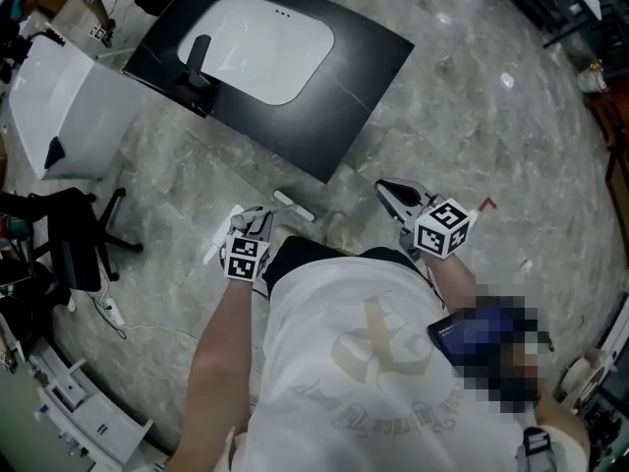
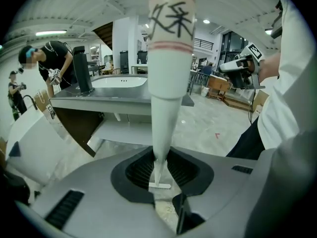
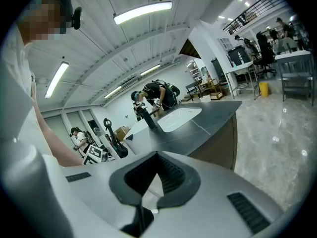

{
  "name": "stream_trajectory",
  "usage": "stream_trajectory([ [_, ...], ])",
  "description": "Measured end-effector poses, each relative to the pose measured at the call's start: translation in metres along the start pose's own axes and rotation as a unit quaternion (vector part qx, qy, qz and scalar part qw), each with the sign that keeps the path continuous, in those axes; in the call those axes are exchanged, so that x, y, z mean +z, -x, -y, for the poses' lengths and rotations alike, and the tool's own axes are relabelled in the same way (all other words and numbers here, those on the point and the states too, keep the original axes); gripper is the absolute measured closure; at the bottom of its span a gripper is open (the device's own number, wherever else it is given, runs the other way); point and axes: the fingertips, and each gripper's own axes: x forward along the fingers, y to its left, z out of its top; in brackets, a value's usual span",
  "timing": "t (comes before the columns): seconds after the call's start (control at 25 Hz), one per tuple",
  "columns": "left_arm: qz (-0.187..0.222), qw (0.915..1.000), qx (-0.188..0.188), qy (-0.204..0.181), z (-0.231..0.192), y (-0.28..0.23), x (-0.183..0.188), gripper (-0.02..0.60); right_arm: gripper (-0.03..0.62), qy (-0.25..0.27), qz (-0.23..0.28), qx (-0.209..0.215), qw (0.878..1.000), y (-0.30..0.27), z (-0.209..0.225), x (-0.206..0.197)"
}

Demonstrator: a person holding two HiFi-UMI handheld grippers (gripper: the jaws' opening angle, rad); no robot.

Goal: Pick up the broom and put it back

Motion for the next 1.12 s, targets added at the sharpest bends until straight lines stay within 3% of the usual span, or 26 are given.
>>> stream_trajectory([
  [0.68, -0.049, 0.998, -0.031, -0.027, -0.015, -0.042, 0.002, 0.489, 0.577, -0.019, 0.01, -0.05, 0.999, 0.008, 0.018, 0.004],
  [1.12, -0.043, 0.9976, -0.042, -0.033, -0.014, -0.076, 0.027, 0.489, 0.577, -0.028, 0.014, -0.087, 0.996, 0.022, 0.035, 0.004],
])
